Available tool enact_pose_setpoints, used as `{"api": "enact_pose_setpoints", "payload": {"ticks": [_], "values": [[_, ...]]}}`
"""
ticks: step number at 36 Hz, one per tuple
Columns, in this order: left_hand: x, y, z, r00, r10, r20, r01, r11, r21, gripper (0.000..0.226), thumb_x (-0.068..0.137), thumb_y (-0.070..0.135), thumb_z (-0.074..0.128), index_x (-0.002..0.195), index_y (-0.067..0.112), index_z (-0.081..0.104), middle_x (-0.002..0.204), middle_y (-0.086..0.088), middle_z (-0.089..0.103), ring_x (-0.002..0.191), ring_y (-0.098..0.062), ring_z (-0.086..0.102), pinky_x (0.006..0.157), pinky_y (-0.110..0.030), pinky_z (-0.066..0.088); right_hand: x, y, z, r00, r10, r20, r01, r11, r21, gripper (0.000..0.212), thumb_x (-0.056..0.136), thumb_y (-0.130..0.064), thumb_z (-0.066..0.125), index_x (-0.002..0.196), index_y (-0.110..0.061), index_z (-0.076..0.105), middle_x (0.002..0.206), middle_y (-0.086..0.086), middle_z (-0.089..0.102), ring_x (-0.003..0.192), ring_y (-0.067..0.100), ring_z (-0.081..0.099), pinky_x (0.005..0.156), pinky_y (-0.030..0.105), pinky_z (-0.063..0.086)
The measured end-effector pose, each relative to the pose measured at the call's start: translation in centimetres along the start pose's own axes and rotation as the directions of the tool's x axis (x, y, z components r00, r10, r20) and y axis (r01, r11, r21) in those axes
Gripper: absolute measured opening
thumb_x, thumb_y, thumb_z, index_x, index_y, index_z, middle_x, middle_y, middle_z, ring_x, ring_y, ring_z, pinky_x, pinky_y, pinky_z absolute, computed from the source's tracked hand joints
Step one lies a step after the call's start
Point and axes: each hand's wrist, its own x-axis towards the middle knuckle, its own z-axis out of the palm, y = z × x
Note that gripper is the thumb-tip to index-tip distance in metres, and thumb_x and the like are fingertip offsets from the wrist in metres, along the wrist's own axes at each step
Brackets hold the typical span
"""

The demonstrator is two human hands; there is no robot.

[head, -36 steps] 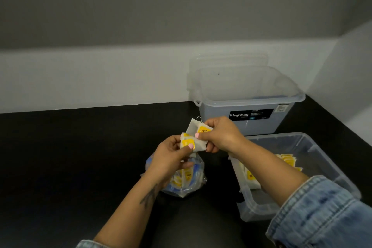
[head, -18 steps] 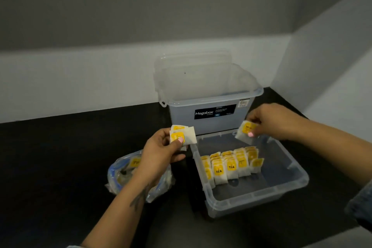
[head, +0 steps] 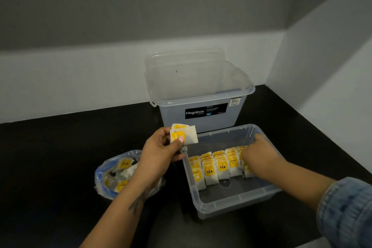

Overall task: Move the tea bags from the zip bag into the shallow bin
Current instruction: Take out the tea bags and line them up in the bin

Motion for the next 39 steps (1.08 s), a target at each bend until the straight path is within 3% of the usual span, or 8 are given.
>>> {"api": "enact_pose_setpoints", "payload": {"ticks": [19,21,24,27,29,31,32,39], "values": [[-0.6,-0.7,0.5,0.998,-0.056,0.029,0.054,0.998,0.041,0.021,0.087,0.012,0.061,0.105,0.020,0.058,0.105,-0.003,0.068,0.092,-0.017,0.069,0.068,-0.025,0.058,1.8,-0.1,-0.1,0.999,0.028,-0.025,-0.033,0.975,-0.218,0.032,0.093,-0.024,0.055,0.123,-0.012,0.054,0.121,0.012,0.060,0.118,0.029,0.051,0.106,0.043,0.028],[-0.6,-0.8,0.6,0.997,-0.067,0.037,0.066,0.997,0.037,0.022,0.087,0.011,0.062,0.107,0.019,0.058,0.105,-0.004,0.068,0.092,-0.017,0.069,0.067,-0.023,0.058,1.5,0.2,-0.3,0.998,0.040,-0.045,-0.047,0.986,-0.162,0.029,0.093,-0.026,0.054,0.120,-0.014,0.055,0.116,0.008,0.063,0.113,0.026,0.054,0.105,0.042,0.028],[-0.4,-0.8,0.7,0.997,-0.068,0.038,0.065,0.995,0.081,0.026,0.086,0.012,0.063,0.111,0.017,0.057,0.107,-0.004,0.068,0.092,-0.016,0.068,0.067,-0.023,0.058,0.9,1.2,-1.2,0.978,0.146,-0.147,-0.130,0.985,0.115,0.022,0.091,-0.028,0.054,0.111,-0.019,0.054,0.098,0.001,0.064,0.097,0.020,0.058,0.101,0.039,0.029],[-0.1,-0.9,0.9,0.998,-0.042,0.040,0.036,0.990,0.133,0.029,0.085,0.014,0.065,0.113,0.016,0.057,0.107,-0.003,0.067,0.092,-0.016,0.068,0.065,-0.022,0.058,0.3,2.6,-3.0,0.930,0.268,-0.251,-0.093,0.833,0.545,0.017,0.091,-0.039,0.056,0.099,-0.024,0.056,0.084,-0.006,0.061,0.086,0.014,0.060,0.099,0.038,0.033],[0.0,-0.9,1.3,0.999,-0.019,0.050,0.010,0.985,0.172,0.030,0.083,0.014,0.067,0.112,0.017,0.057,0.108,-0.004,0.067,0.094,-0.017,0.067,0.064,-0.022,0.058,-0.7,3.4,-4.7,0.932,0.274,-0.239,0.051,0.552,0.832,0.017,0.088,-0.041,0.061,0.090,-0.025,0.056,0.084,-0.007,0.062,0.085,0.011,0.061,0.091,0.031,0.043],[0.0,-1.0,1.8,0.998,0.022,0.066,-0.035,0.979,0.203,0.027,0.082,0.014,0.070,0.105,0.022,0.059,0.107,-0.004,0.067,0.092,-0.017,0.068,0.063,-0.023,0.057,-1.7,3.9,-6.4,0.949,0.214,-0.231,0.167,0.281,0.945,0.021,0.080,-0.036,0.073,0.085,-0.023,0.057,0.086,-0.005,0.065,0.083,0.011,0.062,0.078,0.027,0.051],[0.1,-1.0,2.2,0.996,0.047,0.074,-0.062,0.973,0.222,0.027,0.081,0.014,0.071,0.101,0.026,0.059,0.105,-0.003,0.067,0.090,-0.016,0.068,0.063,-0.023,0.057,-2.2,4.0,-7.1,0.957,0.184,-0.226,0.185,0.219,0.958,0.026,0.075,-0.034,0.078,0.086,-0.021,0.058,0.087,-0.003,0.067,0.083,0.012,0.064,0.077,0.029,0.053],[0.2,-0.8,3.9,0.988,0.111,0.110,-0.138,0.949,0.284,0.030,0.074,0.018,0.078,0.095,0.030,0.060,0.094,0.005,0.068,0.079,-0.009,0.069,0.065,-0.026,0.059,-2.6,3.2,-7.5,0.993,0.062,-0.104,0.084,0.268,0.960,0.047,0.069,-0.028,0.084,0.104,-0.024,0.052,0.082,-0.004,0.065,0.074,0.009,0.064,0.079,0.033,0.055]]}}
